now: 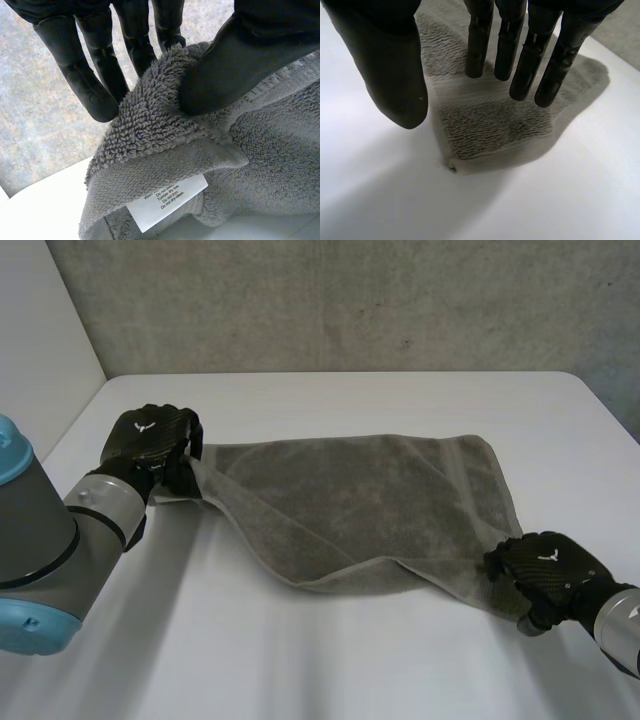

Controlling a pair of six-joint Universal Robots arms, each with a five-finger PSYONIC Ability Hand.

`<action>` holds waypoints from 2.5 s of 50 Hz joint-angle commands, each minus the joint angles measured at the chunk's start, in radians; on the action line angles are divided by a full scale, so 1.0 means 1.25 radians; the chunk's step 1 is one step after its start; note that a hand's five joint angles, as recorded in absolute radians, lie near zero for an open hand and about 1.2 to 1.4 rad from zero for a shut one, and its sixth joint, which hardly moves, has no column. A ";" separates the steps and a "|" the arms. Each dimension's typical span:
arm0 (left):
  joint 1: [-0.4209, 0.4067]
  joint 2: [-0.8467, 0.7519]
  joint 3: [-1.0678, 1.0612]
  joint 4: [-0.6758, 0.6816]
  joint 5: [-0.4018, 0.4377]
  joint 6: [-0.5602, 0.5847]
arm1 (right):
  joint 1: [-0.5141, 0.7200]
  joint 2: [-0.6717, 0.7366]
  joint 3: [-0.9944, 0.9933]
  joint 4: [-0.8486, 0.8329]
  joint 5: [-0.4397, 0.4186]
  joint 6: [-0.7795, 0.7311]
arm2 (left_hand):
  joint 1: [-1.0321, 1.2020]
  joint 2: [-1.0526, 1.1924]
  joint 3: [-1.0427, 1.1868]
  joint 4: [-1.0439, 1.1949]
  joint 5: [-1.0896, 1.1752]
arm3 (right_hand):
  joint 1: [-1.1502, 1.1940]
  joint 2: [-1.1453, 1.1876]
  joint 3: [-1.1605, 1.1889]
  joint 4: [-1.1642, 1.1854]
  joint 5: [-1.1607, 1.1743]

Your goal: Fold the towel.

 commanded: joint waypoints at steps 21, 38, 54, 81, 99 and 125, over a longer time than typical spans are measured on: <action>0.000 -0.026 0.001 0.006 0.000 0.000 | 0.007 0.167 -0.051 -0.149 -0.015 -0.008 | -0.025 -0.086 -0.114 -0.099 -0.205 | -0.029 -0.045 -0.040 -0.036 -0.011; 0.000 -0.042 0.002 0.009 0.000 0.000 | 0.007 0.213 -0.091 -0.171 -0.008 -0.022 | -0.025 -0.086 -0.114 -0.099 -0.205 | 0.077 0.061 0.065 0.069 0.095; -0.001 -0.042 0.001 0.009 0.000 0.000 | 0.008 0.225 -0.115 -0.171 -0.007 -0.021 | -0.025 -0.086 -0.114 -0.099 -0.205 | 0.391 0.375 0.380 0.384 0.409; -0.001 0.134 -0.016 -0.130 0.000 0.005 | -0.118 -0.122 -0.355 0.206 -0.093 0.201 | -0.025 -0.086 -0.114 -0.099 -0.205 | 0.656 0.640 0.645 0.649 0.674; 0.037 0.161 -0.124 -0.206 0.001 0.242 | -0.317 -0.116 -0.385 0.533 -0.227 -0.103 | -0.025 -0.086 -0.114 -0.099 -0.205 | 0.656 0.640 0.645 0.649 0.674; 0.025 -0.222 0.253 -0.174 -0.012 0.160 | -0.004 0.310 -0.612 0.276 -0.025 0.060 | -0.025 -0.086 -0.114 -0.099 -0.205 | 0.541 0.525 0.529 0.533 0.559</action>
